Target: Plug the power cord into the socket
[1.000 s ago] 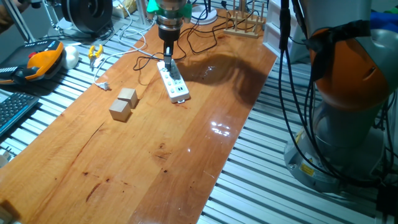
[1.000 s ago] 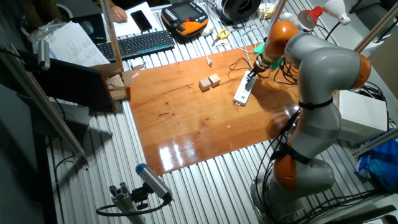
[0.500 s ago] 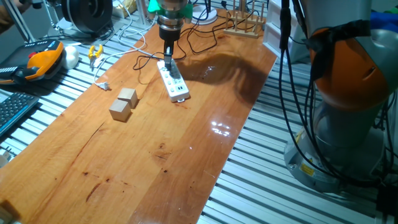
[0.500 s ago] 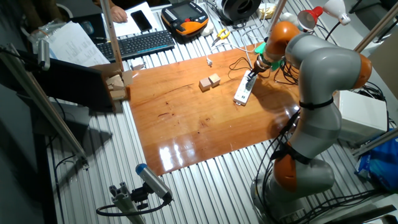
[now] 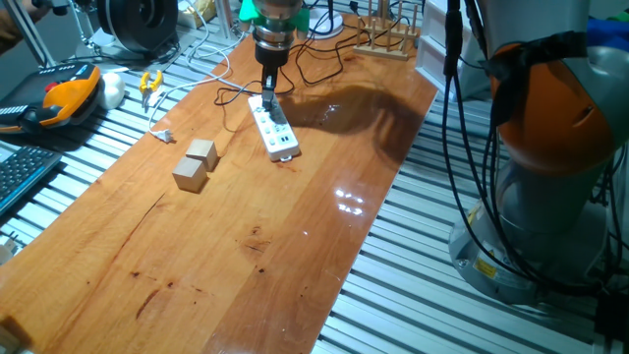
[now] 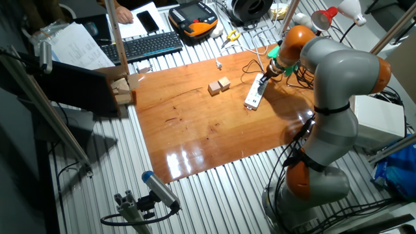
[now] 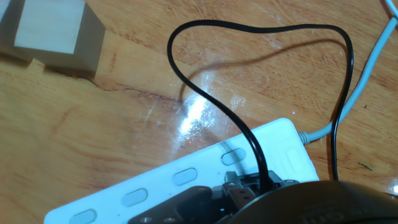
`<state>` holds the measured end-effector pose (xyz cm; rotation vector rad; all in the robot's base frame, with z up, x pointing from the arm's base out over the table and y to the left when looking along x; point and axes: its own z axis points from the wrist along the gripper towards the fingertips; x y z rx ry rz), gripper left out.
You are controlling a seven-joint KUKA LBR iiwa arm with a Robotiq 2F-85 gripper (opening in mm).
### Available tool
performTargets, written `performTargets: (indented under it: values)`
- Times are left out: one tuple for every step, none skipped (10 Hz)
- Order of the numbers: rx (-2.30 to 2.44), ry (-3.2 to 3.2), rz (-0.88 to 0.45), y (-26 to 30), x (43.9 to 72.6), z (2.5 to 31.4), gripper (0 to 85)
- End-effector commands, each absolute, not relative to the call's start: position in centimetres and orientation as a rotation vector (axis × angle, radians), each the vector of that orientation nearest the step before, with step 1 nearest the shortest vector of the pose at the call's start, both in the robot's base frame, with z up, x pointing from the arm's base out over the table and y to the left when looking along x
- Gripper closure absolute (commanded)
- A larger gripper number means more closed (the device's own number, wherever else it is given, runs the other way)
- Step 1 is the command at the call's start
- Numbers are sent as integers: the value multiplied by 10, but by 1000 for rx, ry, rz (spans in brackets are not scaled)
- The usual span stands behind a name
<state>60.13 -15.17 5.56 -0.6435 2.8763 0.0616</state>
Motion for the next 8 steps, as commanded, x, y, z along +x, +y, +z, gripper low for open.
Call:
performTargets:
  values:
    - [-645,2877,61,-150,600,53,850]
    - [-646,2878,57,-149,601,53,850]
    - [-648,2883,54,-148,602,55,850]
    - [-649,2887,51,-147,604,56,850]
    - [-649,2885,48,-146,604,56,850]
    - [-649,2885,48,-146,604,56,850]
    - [-649,2884,45,-144,604,56,850]
    - [-649,2885,43,-144,604,56,850]
